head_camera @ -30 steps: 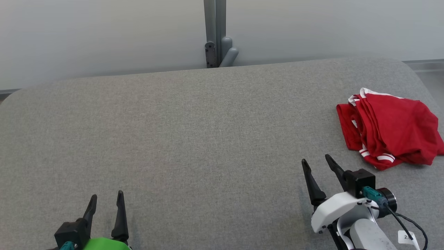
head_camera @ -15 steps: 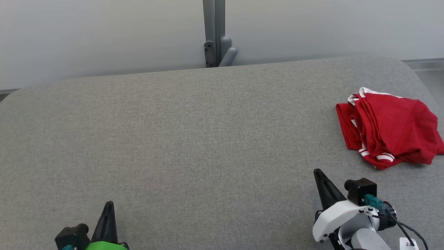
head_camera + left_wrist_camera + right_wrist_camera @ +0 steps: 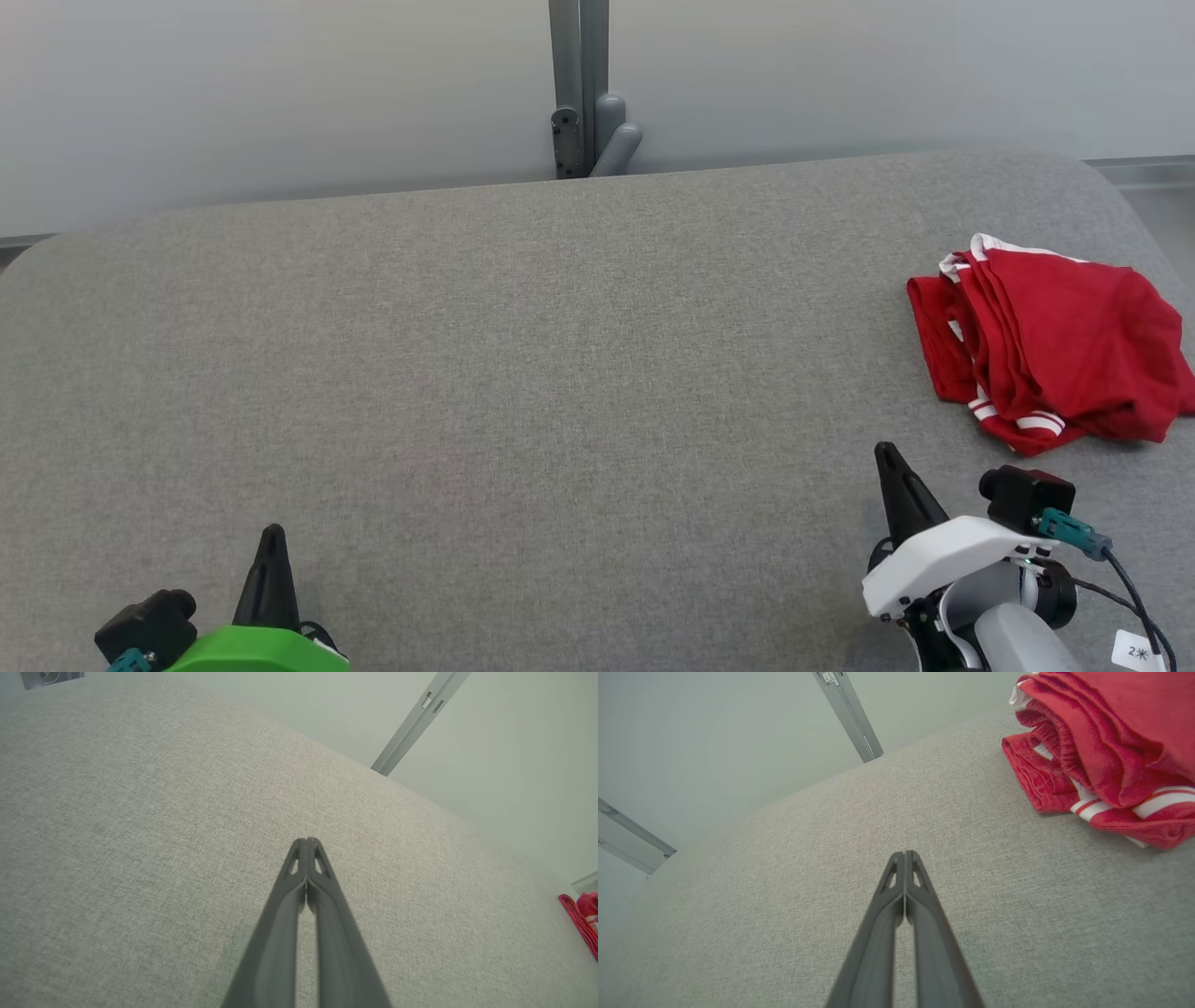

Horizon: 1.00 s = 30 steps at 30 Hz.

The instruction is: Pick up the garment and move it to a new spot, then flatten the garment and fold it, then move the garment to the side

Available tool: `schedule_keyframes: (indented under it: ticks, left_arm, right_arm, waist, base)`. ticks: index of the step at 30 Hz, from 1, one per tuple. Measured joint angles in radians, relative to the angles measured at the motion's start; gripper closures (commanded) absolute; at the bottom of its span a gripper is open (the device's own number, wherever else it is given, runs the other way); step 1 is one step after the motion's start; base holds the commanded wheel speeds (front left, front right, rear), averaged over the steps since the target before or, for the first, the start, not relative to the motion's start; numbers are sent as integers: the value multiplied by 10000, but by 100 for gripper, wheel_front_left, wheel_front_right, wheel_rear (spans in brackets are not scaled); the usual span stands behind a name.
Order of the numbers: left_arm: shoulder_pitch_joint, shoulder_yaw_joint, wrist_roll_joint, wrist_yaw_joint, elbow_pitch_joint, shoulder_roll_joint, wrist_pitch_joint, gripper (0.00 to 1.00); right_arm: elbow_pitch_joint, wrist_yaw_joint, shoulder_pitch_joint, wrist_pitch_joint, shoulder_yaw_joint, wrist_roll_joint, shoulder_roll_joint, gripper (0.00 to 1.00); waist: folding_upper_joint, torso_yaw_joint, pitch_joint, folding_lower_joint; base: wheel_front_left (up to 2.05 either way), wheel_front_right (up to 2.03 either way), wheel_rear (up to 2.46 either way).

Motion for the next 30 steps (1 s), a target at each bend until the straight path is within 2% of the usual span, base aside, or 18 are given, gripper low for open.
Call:
schedule_keyframes:
  ticks: [13,30]
  left_arm:
    - [-224,75,-2088,190,-387,2,552,100]
    - [-507,226,-4190,324,-713,8,1089,100]
  right_arm:
    - [-291,-2,-25,541,-360,2253,-2,100]
    - [-558,-2,-110,1104,-729,4408,-6,100]
  waist:
    - [-2,30,37,0]
    - [-2,63,78,0]
  base:
    - [0,0,0]
    - [0,0,0]
